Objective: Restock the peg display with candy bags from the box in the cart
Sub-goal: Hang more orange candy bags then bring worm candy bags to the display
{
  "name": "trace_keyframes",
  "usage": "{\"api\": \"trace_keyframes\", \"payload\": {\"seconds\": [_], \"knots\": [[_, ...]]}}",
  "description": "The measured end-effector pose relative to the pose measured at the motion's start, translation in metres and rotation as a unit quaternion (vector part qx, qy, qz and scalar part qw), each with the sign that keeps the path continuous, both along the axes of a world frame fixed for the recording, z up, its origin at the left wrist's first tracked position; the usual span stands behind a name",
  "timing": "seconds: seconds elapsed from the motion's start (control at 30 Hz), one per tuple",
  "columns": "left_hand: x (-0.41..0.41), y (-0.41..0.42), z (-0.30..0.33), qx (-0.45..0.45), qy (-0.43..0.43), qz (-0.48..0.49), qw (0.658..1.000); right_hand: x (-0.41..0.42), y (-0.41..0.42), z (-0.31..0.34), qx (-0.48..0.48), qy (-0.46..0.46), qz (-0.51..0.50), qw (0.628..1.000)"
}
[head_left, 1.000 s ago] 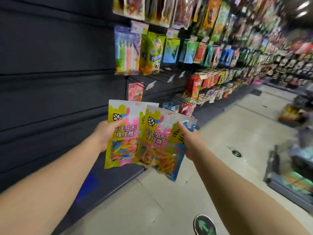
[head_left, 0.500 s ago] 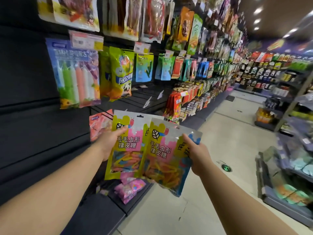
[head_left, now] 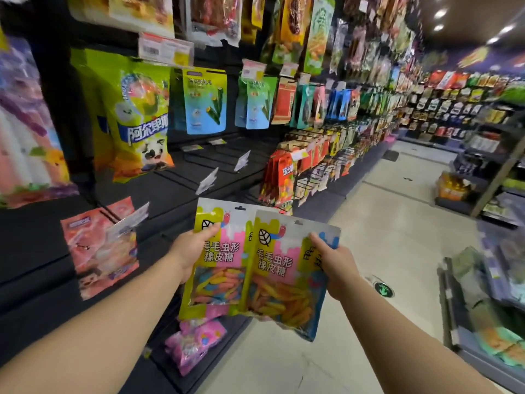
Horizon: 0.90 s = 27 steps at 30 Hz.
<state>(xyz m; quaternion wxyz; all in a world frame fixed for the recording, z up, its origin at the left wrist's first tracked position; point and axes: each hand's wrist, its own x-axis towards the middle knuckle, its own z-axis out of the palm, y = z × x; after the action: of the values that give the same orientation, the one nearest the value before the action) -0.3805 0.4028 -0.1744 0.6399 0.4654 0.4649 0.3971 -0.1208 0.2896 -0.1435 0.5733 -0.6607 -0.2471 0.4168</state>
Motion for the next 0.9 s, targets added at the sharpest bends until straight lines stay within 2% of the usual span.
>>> {"api": "trace_keyframes", "payload": {"seconds": [0.23,0.43,0.57,0.7,0.9], "knots": [[0.129,0.047,-0.011,-0.004,-0.037,0.089,0.995,0.132,0.064,0.007,-0.002,-0.005,0.064,0.998],[0.204,0.07,-0.012,-0.027,-0.057,0.116,0.991,0.219,0.126,0.003,-0.012,-0.05,0.109,0.993],[0.2,0.091,-0.024,-0.044,-0.028,0.153,0.987,0.23,0.17,-0.021,-0.037,-0.04,0.126,0.991],[0.167,0.137,-0.065,-0.079,-0.007,0.175,0.981,0.223,0.221,-0.033,-0.048,-0.037,0.159,0.985],[0.145,0.177,-0.061,-0.108,-0.032,0.21,0.971,0.212,0.301,-0.031,-0.05,-0.075,0.187,0.978]]}}
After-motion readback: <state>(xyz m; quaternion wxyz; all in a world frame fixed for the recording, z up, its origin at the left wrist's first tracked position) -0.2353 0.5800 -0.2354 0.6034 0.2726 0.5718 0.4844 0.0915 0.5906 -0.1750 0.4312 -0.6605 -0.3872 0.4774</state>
